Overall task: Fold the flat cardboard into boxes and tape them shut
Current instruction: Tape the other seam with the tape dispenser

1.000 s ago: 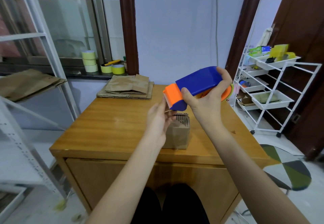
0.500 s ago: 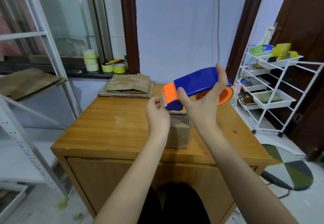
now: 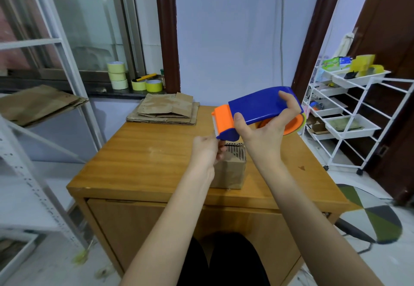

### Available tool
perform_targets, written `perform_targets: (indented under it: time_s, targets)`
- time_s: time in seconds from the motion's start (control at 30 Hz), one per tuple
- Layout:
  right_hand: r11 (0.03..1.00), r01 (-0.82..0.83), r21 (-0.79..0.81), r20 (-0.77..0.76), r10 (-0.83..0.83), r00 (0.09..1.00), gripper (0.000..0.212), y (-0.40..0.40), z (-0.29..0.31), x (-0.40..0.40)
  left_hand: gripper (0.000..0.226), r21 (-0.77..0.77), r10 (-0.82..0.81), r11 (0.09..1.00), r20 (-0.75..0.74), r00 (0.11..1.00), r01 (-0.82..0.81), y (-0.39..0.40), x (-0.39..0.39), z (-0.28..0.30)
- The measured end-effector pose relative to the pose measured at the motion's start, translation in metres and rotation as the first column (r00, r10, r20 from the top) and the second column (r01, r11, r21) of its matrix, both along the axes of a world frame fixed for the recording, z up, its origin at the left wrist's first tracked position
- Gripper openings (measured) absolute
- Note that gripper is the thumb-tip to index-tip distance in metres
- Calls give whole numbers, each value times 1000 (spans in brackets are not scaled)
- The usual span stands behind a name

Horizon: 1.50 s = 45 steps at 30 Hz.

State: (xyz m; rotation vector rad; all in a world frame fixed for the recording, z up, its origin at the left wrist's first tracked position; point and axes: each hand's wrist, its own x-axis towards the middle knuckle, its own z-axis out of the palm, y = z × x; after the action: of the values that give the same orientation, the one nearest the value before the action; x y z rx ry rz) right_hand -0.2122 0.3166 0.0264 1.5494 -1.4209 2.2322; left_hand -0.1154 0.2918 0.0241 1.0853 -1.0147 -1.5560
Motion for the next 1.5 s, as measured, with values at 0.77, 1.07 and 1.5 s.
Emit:
perform_targets:
  time_s: [0.77,1.07,1.5]
  targets:
    - [989,111,93,-24,-110,994,73,-4,-3,1,28,-447,208,893,311,927,-50,-26,12,-18]
    - [987,124,104,15,-127,992,68,2,4,-38,32,-402,234,913,364,901,-74,-46,90,-33]
    - [904,332,268,-256,-265,930,73,5,-10,-48,26,-217,-19,974,183,983,59,-65,65,-16]
